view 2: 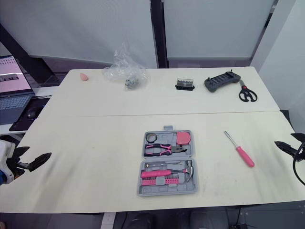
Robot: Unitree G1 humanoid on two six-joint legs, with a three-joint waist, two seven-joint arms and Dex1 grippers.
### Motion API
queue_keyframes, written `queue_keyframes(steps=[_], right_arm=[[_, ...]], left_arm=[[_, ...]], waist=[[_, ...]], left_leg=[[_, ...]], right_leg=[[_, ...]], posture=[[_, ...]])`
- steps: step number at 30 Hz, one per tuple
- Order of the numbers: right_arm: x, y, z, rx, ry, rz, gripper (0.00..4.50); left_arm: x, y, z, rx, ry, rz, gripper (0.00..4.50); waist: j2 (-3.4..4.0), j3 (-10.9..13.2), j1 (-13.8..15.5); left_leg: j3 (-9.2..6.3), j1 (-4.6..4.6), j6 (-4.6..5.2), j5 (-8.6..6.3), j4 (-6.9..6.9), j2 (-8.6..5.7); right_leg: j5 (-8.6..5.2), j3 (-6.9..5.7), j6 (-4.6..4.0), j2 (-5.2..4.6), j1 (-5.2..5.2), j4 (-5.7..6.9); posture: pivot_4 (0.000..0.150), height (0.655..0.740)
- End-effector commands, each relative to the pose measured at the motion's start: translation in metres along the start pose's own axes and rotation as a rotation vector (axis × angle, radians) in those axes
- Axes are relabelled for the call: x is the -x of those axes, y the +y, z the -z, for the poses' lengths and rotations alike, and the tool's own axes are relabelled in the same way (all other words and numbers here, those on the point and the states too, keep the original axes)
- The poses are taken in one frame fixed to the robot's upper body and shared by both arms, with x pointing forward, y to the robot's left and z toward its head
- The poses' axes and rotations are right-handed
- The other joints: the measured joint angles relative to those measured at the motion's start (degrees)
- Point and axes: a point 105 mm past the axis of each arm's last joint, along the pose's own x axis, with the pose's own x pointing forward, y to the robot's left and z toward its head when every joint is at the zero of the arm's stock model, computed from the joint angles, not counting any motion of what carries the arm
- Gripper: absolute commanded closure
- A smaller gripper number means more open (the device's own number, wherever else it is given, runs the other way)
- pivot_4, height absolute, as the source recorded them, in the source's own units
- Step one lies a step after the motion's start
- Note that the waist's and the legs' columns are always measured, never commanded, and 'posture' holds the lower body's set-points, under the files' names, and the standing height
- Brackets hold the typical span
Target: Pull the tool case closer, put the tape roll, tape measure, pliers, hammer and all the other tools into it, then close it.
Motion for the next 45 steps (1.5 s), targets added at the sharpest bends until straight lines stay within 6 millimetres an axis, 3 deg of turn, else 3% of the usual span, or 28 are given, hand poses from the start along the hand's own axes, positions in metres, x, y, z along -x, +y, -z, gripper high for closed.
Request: queue_keyframes(steps=[1,4,7,8,11,14,18,22,27,32,45], right_arm=[[0.005,0.000,-0.010,0.042,-0.027,0.001,0.00],[0.009,-0.002,-0.009,0.051,-0.018,0.013,0.00],[0.008,0.005,-0.012,0.077,-0.009,-0.017,0.00],[0.006,0.008,-0.014,0.097,0.007,-0.037,0.00],[-0.001,0.021,-0.021,0.126,0.031,-0.105,0.00],[-0.019,0.049,-0.027,0.162,0.088,-0.235,0.00],[-0.039,0.068,-0.025,0.154,0.144,-0.274,0.00],[-0.053,0.083,-0.015,0.142,0.191,-0.278,0.00],[-0.065,0.098,-0.009,0.067,0.171,-0.268,0.00],[-0.072,0.091,0.011,0.060,0.240,-0.160,0.00],[-0.084,0.088,0.032,0.002,0.296,-0.074,0.00]], left_arm=[[0.000,-0.004,-0.020,-0.033,-0.049,0.029,0.03],[-0.009,-0.024,-0.056,-0.071,-0.153,0.101,0.03],[-0.024,-0.072,-0.107,-0.180,-0.273,0.277,0.03],[-0.029,-0.098,-0.129,-0.214,-0.330,0.365,0.03],[-0.033,-0.160,-0.171,-0.273,-0.447,0.575,0.03],[-0.026,-0.238,-0.190,-0.394,-0.532,0.861,0.03],[-0.018,-0.293,-0.184,-0.533,-0.576,1.045,0.03],[-0.012,-0.317,-0.177,-0.569,-0.605,1.129,0.03],[-0.009,-0.329,-0.174,-0.532,-0.619,1.143,0.03],[-0.011,-0.334,-0.171,-0.529,-0.624,1.145,0.03],[-0.011,-0.344,-0.176,-0.518,-0.652,1.166,0.03]], waist=[[0.00,0.0,0.0],[0.00,0.0,0.2],[-0.01,0.0,0.8],[0.00,0.0,1.0],[0.01,0.0,1.1],[0.04,0.0,0.8],[0.04,0.0,-0.3],[0.03,0.0,0.1],[0.02,0.0,1.0],[0.03,0.0,1.5],[0.02,0.0,1.4]], left_leg=[[-0.01,0.00,0.00,0.00,0.00,0.00],[-0.01,-0.01,0.00,0.00,0.02,0.00],[-0.04,-0.03,-0.01,0.01,0.07,0.00],[-0.02,-0.04,-0.02,0.01,0.08,-0.01],[0.01,-0.06,-0.03,0.02,0.16,-0.02],[0.07,-0.06,-0.25,0.14,0.19,-0.01],[0.24,-0.06,-0.26,0.14,0.19,0.03],[0.26,-0.07,-0.25,0.14,0.15,0.06],[0.20,-0.09,-0.25,0.14,0.22,0.04],[0.18,-0.10,-0.26,0.14,0.24,0.02],[0.17,-0.10,-0.26,0.15,0.27,0.01]], right_leg=[[0.00,-0.01,0.00,0.00,0.00,0.00],[0.00,0.00,0.00,0.00,0.02,0.00],[0.00,-0.04,0.00,-0.01,0.08,0.00],[0.01,-0.02,0.01,-0.02,0.09,-0.01],[0.01,-0.01,0.03,-0.04,0.12,-0.02],[0.02,0.01,0.03,-0.04,0.13,-0.02],[0.02,0.05,0.03,-0.04,0.12,-0.03],[0.02,0.04,0.03,-0.02,0.07,-0.05],[0.02,0.03,0.03,-0.03,0.10,-0.06],[0.02,0.03,0.03,-0.04,0.10,-0.06],[0.02,0.03,0.03,-0.04,0.11,-0.06]], posture=[[0.150,0.7400],[0.150,0.7400],[0.150,0.7400],[0.150,0.7400],[0.150,0.7400],[0.150,0.7400],[0.150,0.7400],[0.150,0.7400],[0.150,0.7400],[0.150,0.7400],[0.150,0.7400]])
